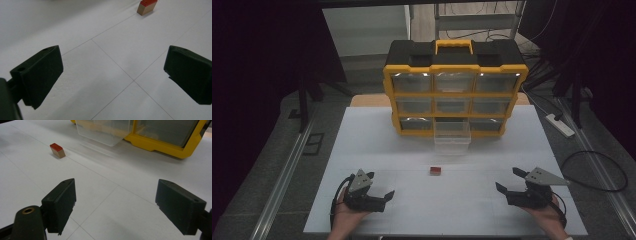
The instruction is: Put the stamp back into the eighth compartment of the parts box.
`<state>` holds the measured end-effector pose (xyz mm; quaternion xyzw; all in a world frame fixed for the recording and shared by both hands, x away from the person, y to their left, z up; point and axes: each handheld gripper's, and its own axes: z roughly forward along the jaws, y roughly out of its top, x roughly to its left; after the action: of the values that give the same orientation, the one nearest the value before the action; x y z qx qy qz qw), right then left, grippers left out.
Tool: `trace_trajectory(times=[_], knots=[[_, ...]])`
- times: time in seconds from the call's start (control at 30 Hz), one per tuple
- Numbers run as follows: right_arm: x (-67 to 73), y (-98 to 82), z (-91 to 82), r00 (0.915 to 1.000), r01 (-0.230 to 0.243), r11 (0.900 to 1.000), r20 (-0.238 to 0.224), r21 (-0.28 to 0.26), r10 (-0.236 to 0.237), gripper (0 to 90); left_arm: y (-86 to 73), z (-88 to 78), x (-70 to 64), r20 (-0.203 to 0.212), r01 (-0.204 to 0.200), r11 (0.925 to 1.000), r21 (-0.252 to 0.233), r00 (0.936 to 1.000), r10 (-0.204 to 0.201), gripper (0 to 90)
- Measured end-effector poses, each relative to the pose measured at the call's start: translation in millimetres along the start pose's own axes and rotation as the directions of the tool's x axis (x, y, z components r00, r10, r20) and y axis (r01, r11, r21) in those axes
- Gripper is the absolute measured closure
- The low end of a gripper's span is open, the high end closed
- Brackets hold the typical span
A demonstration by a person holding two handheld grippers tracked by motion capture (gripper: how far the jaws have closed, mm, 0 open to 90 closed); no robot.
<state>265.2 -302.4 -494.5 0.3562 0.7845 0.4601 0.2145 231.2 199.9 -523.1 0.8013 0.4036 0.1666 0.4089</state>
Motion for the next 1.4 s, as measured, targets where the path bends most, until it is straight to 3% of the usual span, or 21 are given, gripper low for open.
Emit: trace_trajectory(times=[0.77, 0.93, 1.03, 1.4], knots=[[6.9, 26.5, 6.8, 0.9987, 0.04, 0.999, -0.03, -0.012, -0.04, 18.6, -0.2, 0.1, -0.4, -0.002, -0.004, 1.0, -0.003, 1.0, 0.004, 2.7], [9.4, 33.8, 10.7, 0.998, 0.014, 1.0, -0.061, -0.022, -0.016, 19.1, 0.0, 0.8, -0.5, -0.004, -0.009, 1.0, 0.0, 1.0, 0.009, 2.7], [12.6, 41.0, 13.5, 0.9973, 0.025, 0.999, -0.068, -0.02, -0.026, 19.2, -0.1, 0.7, -0.7, -0.005, -0.011, 0.9999, 0.003, 0.9999, 0.011, 2.8], [14.1, 45.8, 15.1, 0.9962, 0.039, 0.999, -0.076, -0.02, -0.041, 19.8, -0.1, 0.7, -0.7, -0.007, -0.012, 0.9999, 0.001, 0.9999, 0.012, 2.8]])
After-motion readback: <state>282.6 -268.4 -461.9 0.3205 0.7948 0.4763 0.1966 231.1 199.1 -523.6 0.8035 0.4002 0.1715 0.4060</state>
